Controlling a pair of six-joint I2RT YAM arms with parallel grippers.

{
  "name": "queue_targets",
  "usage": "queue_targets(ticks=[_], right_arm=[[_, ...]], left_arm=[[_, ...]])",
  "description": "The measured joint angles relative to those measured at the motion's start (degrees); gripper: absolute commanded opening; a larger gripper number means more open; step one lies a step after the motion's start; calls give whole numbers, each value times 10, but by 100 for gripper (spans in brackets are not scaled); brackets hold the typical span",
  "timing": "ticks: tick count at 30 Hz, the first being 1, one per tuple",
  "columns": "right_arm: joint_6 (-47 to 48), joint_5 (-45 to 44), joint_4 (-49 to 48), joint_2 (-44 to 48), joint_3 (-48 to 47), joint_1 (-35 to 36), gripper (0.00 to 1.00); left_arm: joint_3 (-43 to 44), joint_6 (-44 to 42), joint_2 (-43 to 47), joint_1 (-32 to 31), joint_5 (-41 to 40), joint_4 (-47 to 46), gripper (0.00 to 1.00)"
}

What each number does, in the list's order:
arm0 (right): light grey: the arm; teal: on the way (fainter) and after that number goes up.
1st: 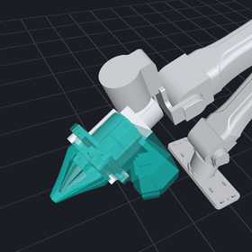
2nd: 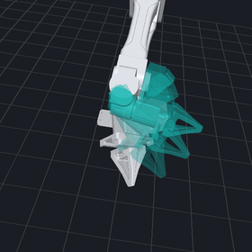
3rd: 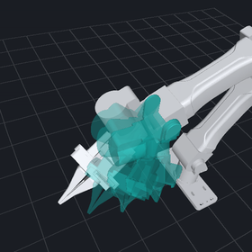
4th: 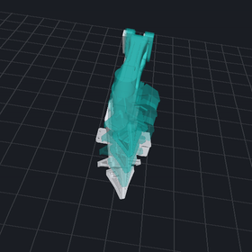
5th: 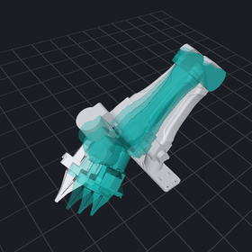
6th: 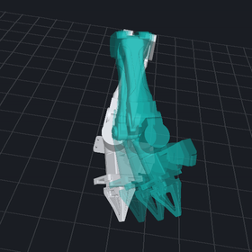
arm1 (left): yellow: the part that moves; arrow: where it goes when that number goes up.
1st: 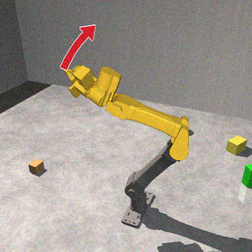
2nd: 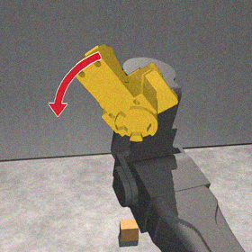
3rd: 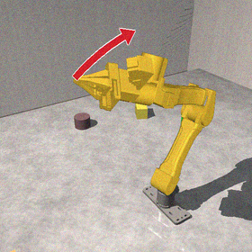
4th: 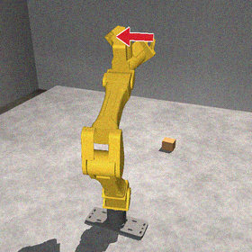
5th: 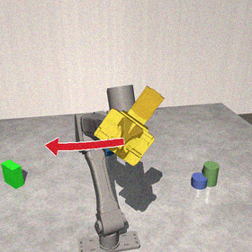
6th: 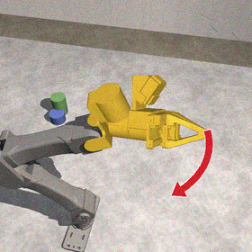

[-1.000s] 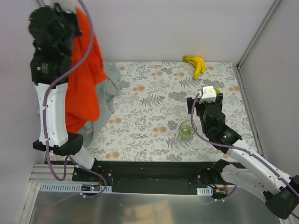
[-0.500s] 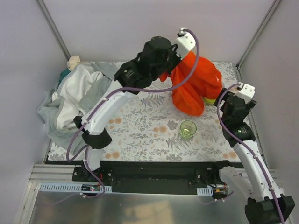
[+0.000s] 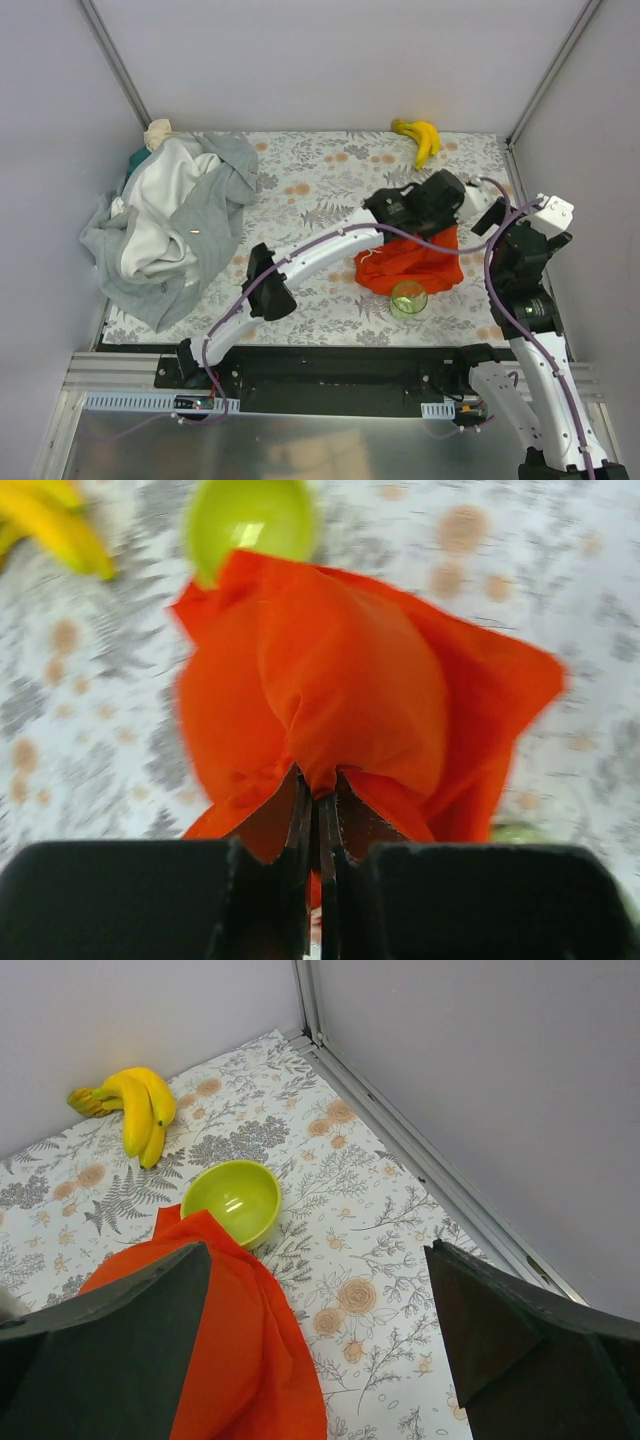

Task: Pick out a specific cloth from the pile

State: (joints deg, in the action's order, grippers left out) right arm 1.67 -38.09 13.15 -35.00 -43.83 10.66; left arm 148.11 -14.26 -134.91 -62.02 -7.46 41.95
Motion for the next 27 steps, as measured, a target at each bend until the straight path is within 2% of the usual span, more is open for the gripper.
queue_targets(ticks=[5,8,10,11,14,15,23,27], right_arm=[[4,-35,24,21,-1,-17,99],[5,-39,25,23,-8,-18,99],[7,-42,26,23,-9,-19,99],[8,-45,27,22,-9,-22,99],[13,-56,30,16,-12,-32,99],[17,-61,30,9,-16,-39,99],[11,-41,5,-57,-47,-147,99],[9,-17,3,-88,-99,-167,99]], left_arm=[[1,17,-36,-45,18,-19,0],[-2,21,-36,-46,36,-26,23],[-11,23,-36,-46,44,-33,29],[-23,24,-34,-46,47,-36,27],[-50,25,-32,-45,63,-30,2],[-55,27,-31,-44,70,-24,0],[-78,31,-3,-21,135,-10,0],[-93,25,2,-28,153,-9,1]])
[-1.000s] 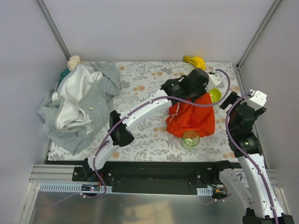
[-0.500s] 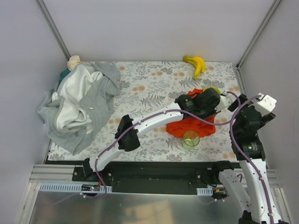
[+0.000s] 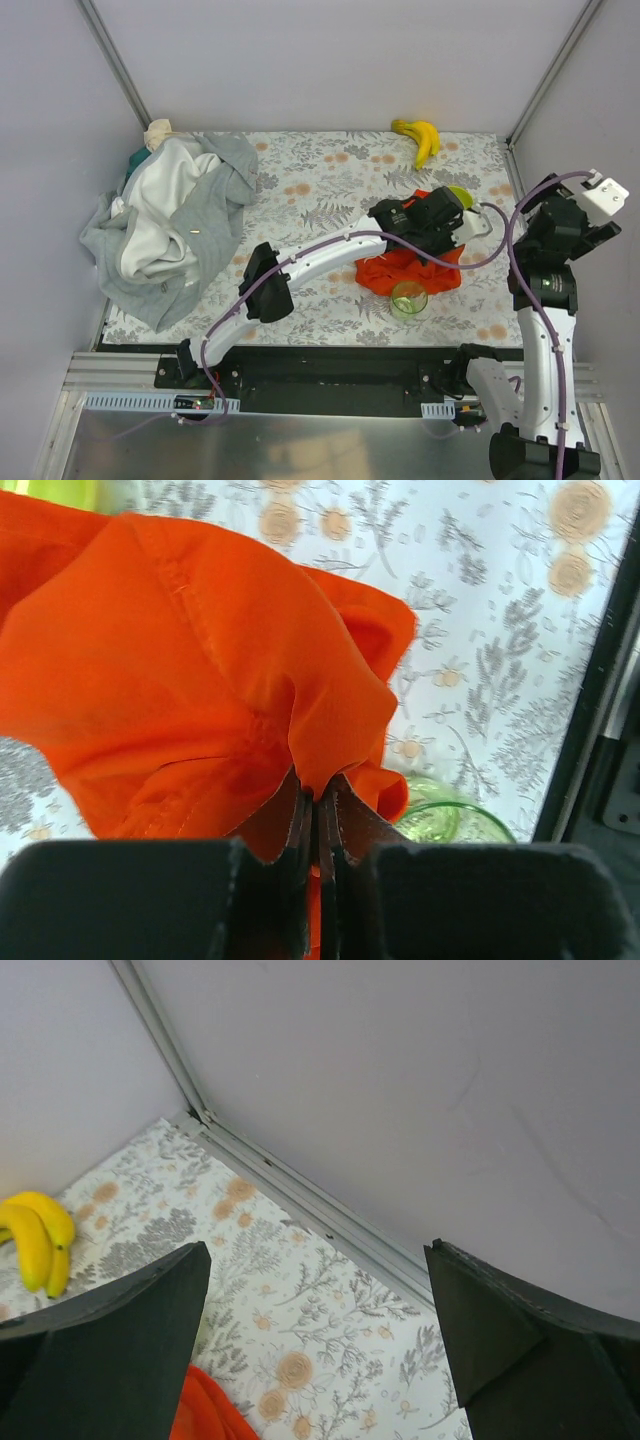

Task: Pick out a specific cloth from the pile

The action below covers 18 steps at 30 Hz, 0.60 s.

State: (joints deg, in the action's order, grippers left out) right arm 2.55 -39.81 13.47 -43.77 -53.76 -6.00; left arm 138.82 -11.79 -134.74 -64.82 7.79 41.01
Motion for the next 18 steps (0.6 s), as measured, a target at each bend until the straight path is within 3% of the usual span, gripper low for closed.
queue_targets(ticks=[1,5,6,13,18], right_arm=[[0,4,-2,-3,-11,0,99],[0,24,-11,-1,-35,-1,99],[0,28,-12,0,-35,-1,99],[7,57,0,3,-39,-1,99],[11,82,9,8,-55,-1,99]], left_arm=[[-4,-2,0,-5,5,2,12],[-9,-16,-1,-20,16,9,88],[-9,-18,0,-22,20,9,99],[0,-37,8,-24,-8,22,99],[7,-64,77,-10,-54,43,99]])
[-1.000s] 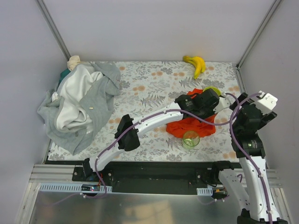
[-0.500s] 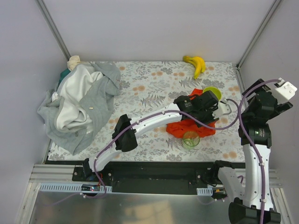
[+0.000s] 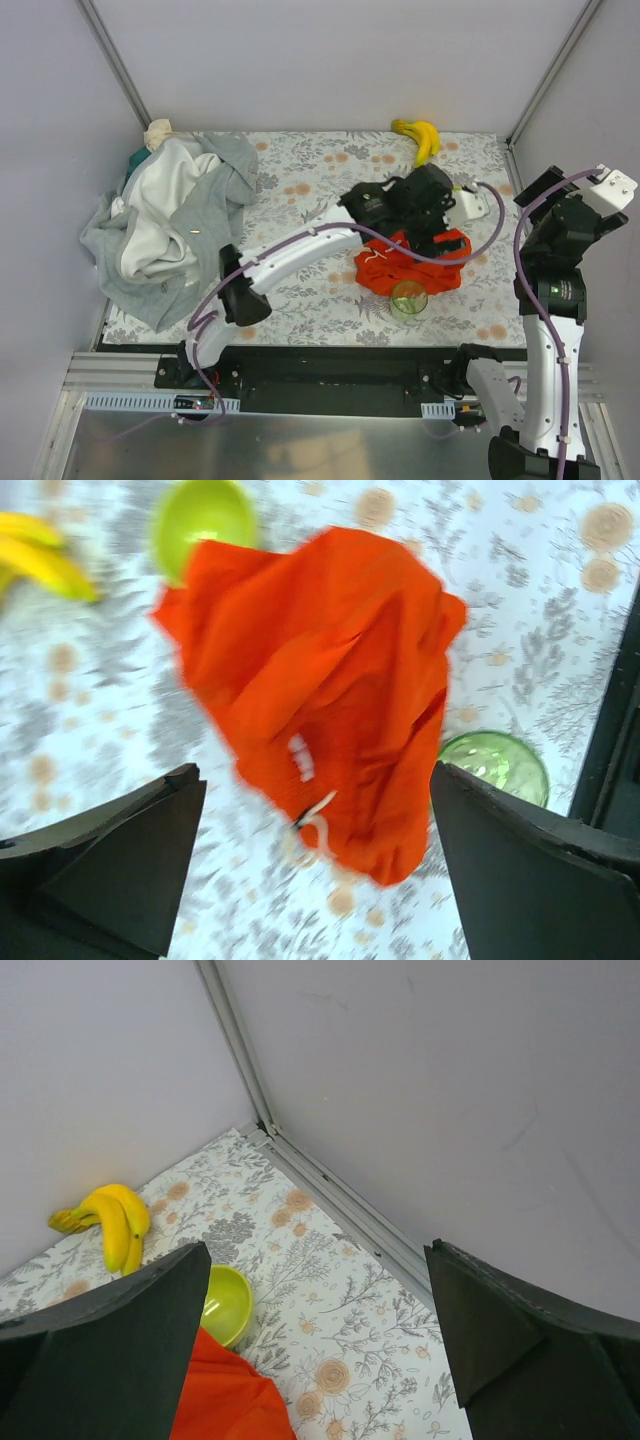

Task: Pick out a specific cloth from the pile

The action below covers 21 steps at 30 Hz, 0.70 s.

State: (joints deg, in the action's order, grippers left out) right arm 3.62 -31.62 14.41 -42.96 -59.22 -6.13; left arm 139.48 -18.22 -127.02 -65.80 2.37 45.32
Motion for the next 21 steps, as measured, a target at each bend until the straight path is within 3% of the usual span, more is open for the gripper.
queue_targets(ticks=[5,7,14,21], right_arm=[[0,50,7,1,-7,0,99],[-2,75,12,0,-7,0,99],[-27,168,24,-12,6,0,99],[-75,249,28,-17,56,0,99]], left_arm=[[-62,-24,158,41,-60,5,99],[-119,-23,237,90,-70,5,99],[-360,30,459,377,-102,-19,99],[-650,92,620,547,-103,-81,99]])
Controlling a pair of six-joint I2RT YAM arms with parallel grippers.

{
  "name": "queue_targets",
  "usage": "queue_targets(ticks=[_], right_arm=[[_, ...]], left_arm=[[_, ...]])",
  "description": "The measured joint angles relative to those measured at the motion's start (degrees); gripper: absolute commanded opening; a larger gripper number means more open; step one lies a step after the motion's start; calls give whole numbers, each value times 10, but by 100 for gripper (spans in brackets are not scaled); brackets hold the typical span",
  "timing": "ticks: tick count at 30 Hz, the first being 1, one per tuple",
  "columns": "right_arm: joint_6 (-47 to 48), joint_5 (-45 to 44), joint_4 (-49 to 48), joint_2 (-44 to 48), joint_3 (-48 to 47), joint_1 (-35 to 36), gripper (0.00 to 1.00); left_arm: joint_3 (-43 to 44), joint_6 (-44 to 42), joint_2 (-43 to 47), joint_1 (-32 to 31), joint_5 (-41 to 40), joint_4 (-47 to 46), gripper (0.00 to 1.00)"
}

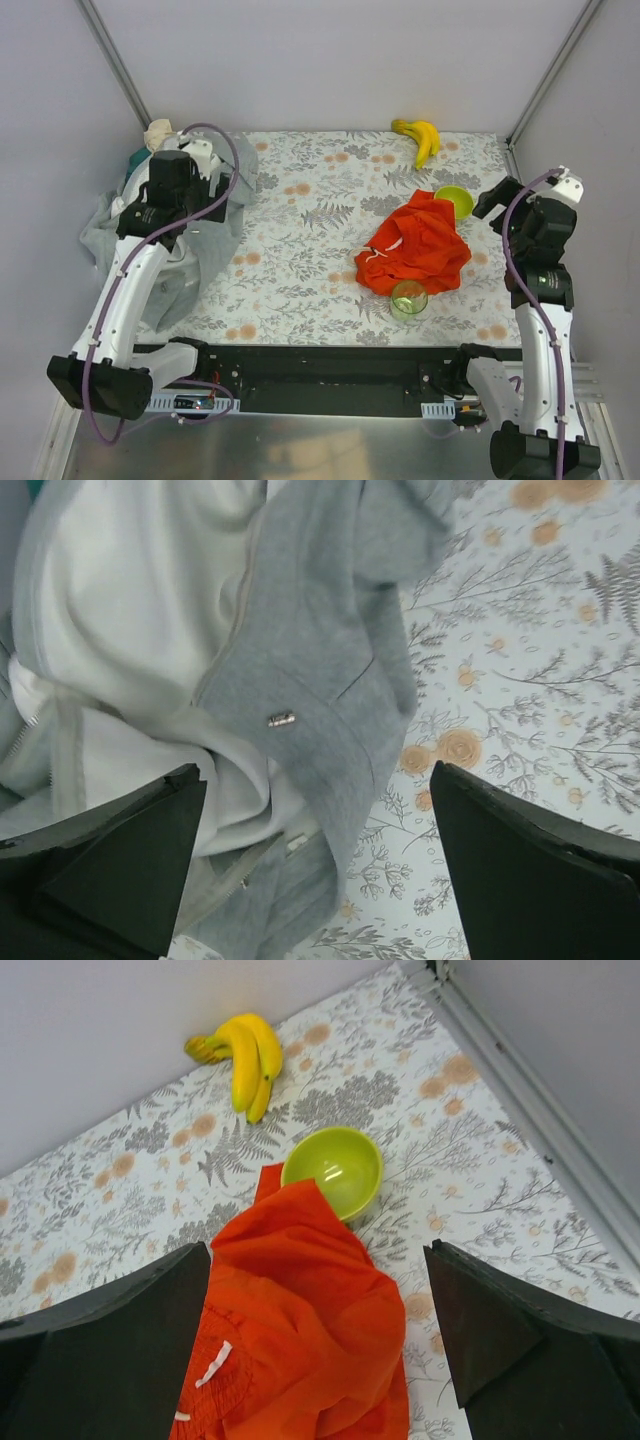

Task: Pick out a specific cloth from the pile

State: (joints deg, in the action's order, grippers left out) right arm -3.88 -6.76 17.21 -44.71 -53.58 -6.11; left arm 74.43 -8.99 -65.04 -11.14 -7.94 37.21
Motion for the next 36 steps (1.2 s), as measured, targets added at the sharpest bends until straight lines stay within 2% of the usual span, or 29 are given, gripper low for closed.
queue_targets(ticks=[6,11,19,36], right_arm=[[-17,21,2,-5,29,21,99],[-15,19,3,-5,51,40,99],[-14,14,6,-6,60,45,99],[-14,1,6,-16,61,45,99]], left_arm=[[-183,47,28,91,16,-95,99],[-287,96,47,127,47,-163,99],[-295,142,62,127,50,-221,99],[-304,140,62,127,79,-232,99]])
